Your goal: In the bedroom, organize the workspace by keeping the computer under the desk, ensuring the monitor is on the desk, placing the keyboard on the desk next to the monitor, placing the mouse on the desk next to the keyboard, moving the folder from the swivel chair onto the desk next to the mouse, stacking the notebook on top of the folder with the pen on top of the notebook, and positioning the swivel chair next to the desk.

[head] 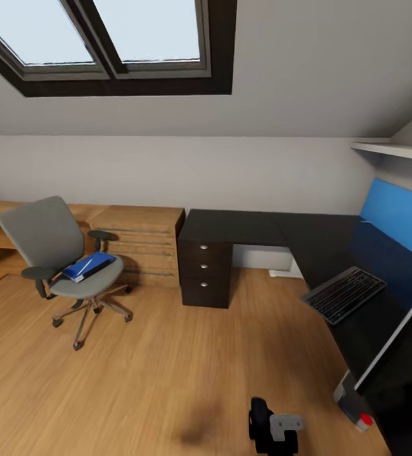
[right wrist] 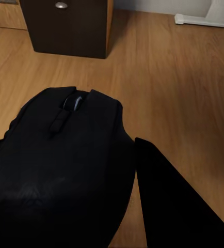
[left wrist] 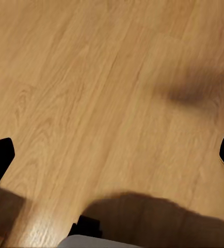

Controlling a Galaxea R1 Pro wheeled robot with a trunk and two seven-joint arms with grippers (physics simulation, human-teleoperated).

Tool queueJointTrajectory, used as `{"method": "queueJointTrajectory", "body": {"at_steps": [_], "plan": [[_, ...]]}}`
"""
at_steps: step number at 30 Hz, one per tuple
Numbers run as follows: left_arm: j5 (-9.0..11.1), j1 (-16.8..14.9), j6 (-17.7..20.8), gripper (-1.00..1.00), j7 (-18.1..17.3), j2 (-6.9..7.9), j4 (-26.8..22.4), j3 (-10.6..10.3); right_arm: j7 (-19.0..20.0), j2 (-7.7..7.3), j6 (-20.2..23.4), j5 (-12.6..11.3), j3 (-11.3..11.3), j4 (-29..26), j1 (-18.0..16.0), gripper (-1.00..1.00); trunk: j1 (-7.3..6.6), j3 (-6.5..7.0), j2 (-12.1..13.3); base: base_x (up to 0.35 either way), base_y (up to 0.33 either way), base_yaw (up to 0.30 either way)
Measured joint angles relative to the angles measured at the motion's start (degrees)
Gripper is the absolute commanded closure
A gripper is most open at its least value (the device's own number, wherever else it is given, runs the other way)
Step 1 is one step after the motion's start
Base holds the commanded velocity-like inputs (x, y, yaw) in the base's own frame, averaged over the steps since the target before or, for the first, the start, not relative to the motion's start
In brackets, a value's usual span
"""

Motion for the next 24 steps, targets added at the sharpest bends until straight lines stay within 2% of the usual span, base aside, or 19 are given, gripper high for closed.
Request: {"method": "queueJointTrajectory", "body": {"at_steps": [9, 24], "plan": [[-0.08, 0.00, 0.00, -1.00, 0.00, -0.08, 0.04, 0.02, 0.10, 0.00, 0.00, 0.07, 0.01, 0.00, 0.00, 1.00, 0.00, 0.00, 0.00, 0.333, 0.076, 0.000], [-0.07, 0.00, 0.00, -1.00, 0.00, -0.12, 0.03, 0.03, 0.17, 0.00, -0.01, 0.10, 0.06, 1.63, 0.00, 1.00, 0.00, 0.00, 0.00, 0.308, 0.192, 0.000]]}}
